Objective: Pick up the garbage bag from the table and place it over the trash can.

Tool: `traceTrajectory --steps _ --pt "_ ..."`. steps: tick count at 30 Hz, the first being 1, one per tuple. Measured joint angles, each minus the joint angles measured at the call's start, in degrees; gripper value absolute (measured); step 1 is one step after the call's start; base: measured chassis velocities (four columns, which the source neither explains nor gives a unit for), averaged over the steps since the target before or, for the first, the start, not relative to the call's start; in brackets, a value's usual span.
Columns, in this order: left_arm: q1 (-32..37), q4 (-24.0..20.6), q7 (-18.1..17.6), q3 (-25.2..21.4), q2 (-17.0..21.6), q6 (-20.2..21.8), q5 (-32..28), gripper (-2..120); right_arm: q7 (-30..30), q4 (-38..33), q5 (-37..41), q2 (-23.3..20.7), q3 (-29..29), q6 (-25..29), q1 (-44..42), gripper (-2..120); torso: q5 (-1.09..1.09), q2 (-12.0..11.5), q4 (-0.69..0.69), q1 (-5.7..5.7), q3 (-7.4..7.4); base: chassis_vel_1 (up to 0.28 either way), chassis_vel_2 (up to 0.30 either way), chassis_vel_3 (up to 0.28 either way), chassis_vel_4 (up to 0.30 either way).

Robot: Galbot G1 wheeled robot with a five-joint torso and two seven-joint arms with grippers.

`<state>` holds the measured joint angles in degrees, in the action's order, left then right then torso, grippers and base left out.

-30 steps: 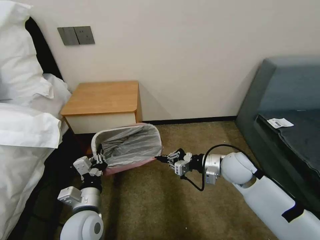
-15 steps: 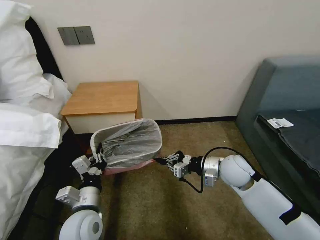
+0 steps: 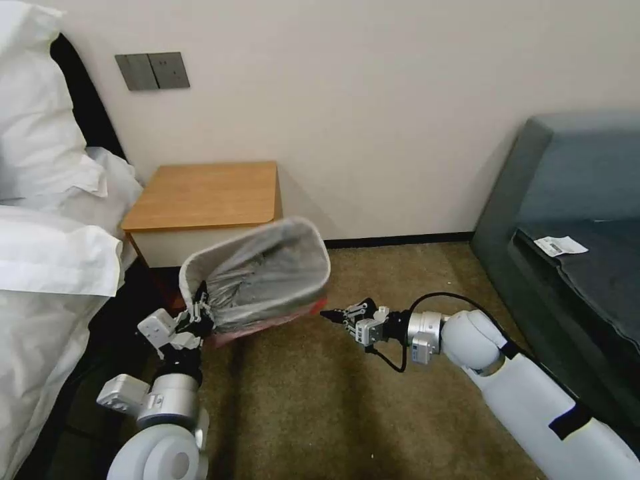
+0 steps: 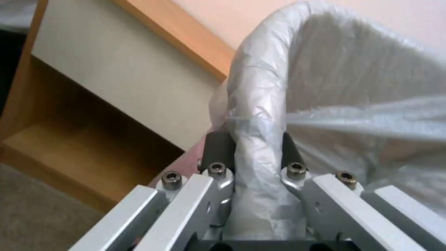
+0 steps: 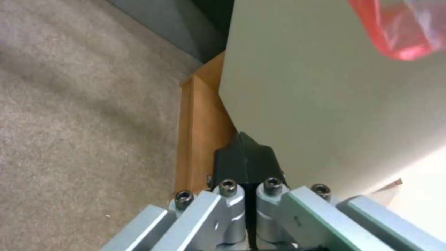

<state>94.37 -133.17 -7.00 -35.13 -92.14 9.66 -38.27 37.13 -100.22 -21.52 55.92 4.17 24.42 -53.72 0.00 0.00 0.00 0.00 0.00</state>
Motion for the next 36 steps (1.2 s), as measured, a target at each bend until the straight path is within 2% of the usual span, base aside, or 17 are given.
traceTrajectory --steps 5,9,11,12,16,18,19,21,23,24,26,27,29,32,36 --pt "0.0 -1.0 -0.6 -0.2 0.0 1.0 -1.9 7 -0.3 0.3 -0.1 0.1 0.1 0.3 -0.2 0 0.0 0.0 0.0 0.0 0.0 0.0 0.0 0.0 0.0" --pt "-1.0 1.6 -0.3 -1.9 0.4 0.6 1.3 7 -1.3 -2.8 1.3 -0.6 1.2 1.1 -2.9 0 0.0 0.0 0.01 0.0 0.0 0.0 0.0 0.0 0.0" --pt "-1.6 4.2 0.5 -2.6 1.0 -0.6 4.8 7 -1.8 -6.2 5.3 -1.2 2.7 1.1 -6.3 9 -0.01 0.0 0.0 0.0 0.0 0.0 0.0 0.0 0.0" --pt "-1.6 4.2 0.5 -2.6 1.0 -0.6 4.8 7 -1.8 -6.2 5.3 -1.2 2.7 1.1 -6.3 9 -0.01 0.0 0.0 0.0 0.0 0.0 0.0 0.0 0.0" --pt "-2.2 7.7 1.6 -3.0 2.7 -2.3 11.2 7 -3.3 -13.5 15.6 -1.5 6.5 -2.5 -13.7 27 0.0 0.0 -0.01 0.0 0.0 0.0 0.0 0.0 0.0" --pt "-2.2 8.1 1.7 -3.0 2.9 -2.5 11.9 7 -3.4 -14.0 16.4 -1.5 7.0 -2.8 -14.2 30 -0.01 0.0 -0.01 0.0 0.0 0.0 0.0 0.0 0.0" --pt "-2.2 9.2 2.0 -3.0 3.5 -3.2 14.7 7 -4.1 -16.3 19.7 -1.5 8.5 -4.1 -16.2 35 0.0 0.0 -0.01 0.0 0.0 0.0 0.0 0.0 0.0" --pt "-2.2 9.8 2.2 -3.0 3.7 -3.7 16.4 7 -5.1 -17.4 21.7 -1.5 9.2 -5.0 -17.0 31 -0.01 0.0 -0.01 0.0 0.0 0.0 0.0 0.0 0.0" --pt "-2.2 11.2 2.7 -2.8 4.1 -5.1 21.2 7 -8.7 -19.7 25.8 -2.0 9.2 -7.2 -17.6 21 -0.01 0.0 0.0 0.0 0.0 0.0 0.0 0.0 0.0" --pt "-2.2 11.2 2.7 -2.8 4.1 -5.1 21.2 7 -8.7 -19.7 25.8 -2.0 9.2 -7.2 -17.6 21 -0.01 0.0 0.0 0.0 0.0 0.0 0.0 0.0 0.0" --pt "-2.2 11.9 3.0 -2.2 4.6 -6.1 24.6 7 -12.9 -20.8 27.7 -2.6 7.5 -9.1 -16.6 10 -0.01 0.0 0.0 0.0 0.0 0.0 0.0 0.0 0.0" --pt "-2.2 11.9 3.0 -2.2 4.6 -6.1 24.6 7 -12.9 -20.8 27.7 -2.6 7.5 -9.1 -16.6 10 -0.01 0.0 0.0 0.0 0.0 0.0 0.0 0.0 0.0" --pt "-2.0 12.3 3.2 -1.5 5.0 -6.9 26.9 7 -17.3 -21.4 28.3 -2.9 3.9 -11.8 -14.7 1 0.0 0.0 0.0 0.0 0.0 0.0 0.0 0.0 0.0" --pt "-1.9 12.7 3.3 -1.2 5.2 -7.7 28.8 7 -20.6 -21.6 28.6 -3.1 0.7 -14.1 -13.1 0 -0.01 0.0 0.01 0.0 0.0 0.0 0.0 0.0 0.0" --pt "-1.7 13.0 3.4 -0.6 5.1 -8.5 30.8 7 -24.9 -20.7 29.1 -3.1 -6.7 -18.7 -8.7 0 0.0 0.0 0.01 0.0 0.0 0.0 0.0 0.0 0.0"
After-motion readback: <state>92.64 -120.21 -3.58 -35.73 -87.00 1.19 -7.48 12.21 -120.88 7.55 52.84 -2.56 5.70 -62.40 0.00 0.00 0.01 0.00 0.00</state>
